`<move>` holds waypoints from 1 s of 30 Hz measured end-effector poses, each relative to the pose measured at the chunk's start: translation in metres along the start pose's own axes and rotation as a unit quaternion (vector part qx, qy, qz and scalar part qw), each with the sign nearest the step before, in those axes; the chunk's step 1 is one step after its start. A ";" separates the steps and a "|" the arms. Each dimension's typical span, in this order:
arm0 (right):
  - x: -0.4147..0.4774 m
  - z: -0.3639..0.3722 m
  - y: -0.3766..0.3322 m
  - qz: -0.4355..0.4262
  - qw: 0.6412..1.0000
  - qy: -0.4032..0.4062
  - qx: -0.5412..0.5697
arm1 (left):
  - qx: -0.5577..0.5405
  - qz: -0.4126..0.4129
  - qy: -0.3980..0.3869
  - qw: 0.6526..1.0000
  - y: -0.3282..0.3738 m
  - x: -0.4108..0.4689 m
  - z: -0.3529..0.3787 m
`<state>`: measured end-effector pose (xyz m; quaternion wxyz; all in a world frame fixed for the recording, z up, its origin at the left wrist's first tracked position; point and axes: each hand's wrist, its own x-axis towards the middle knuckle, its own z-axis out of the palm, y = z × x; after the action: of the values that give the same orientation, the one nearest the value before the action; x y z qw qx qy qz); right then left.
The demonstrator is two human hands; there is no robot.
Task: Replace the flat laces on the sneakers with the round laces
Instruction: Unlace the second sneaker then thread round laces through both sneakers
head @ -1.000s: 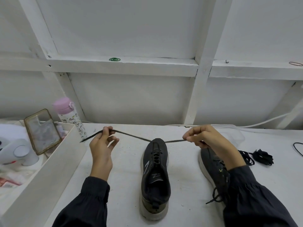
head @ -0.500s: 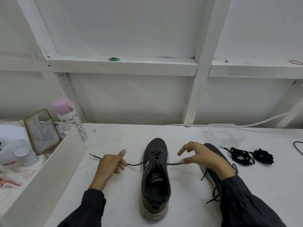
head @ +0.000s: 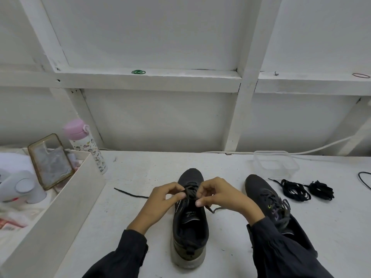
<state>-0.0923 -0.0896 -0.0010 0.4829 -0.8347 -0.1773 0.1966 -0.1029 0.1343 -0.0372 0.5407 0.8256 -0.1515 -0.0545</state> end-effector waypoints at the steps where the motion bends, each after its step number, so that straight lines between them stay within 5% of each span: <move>1: -0.001 -0.002 0.002 0.003 1.000 -0.002 0.005 | -0.010 0.000 -0.003 1.000 0.002 -0.001 -0.002; 6: -0.014 -0.027 0.012 0.032 0.999 -0.016 -0.006 | 0.009 -0.007 0.020 1.000 0.002 -0.010 -0.028; 11: -0.023 -0.043 0.024 0.076 0.995 -0.052 -0.048 | 0.041 -0.045 -0.070 0.996 -0.005 -0.018 -0.041; 30: -0.004 -0.010 0.021 0.021 0.997 -0.073 0.020 | -0.028 -0.064 -0.106 0.992 0.000 -0.013 -0.022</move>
<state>-0.0883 -0.1091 -0.0146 0.4807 -0.8119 -0.1904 0.2710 -0.1096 0.1579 -0.0292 0.5400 0.8078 -0.1532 -0.1801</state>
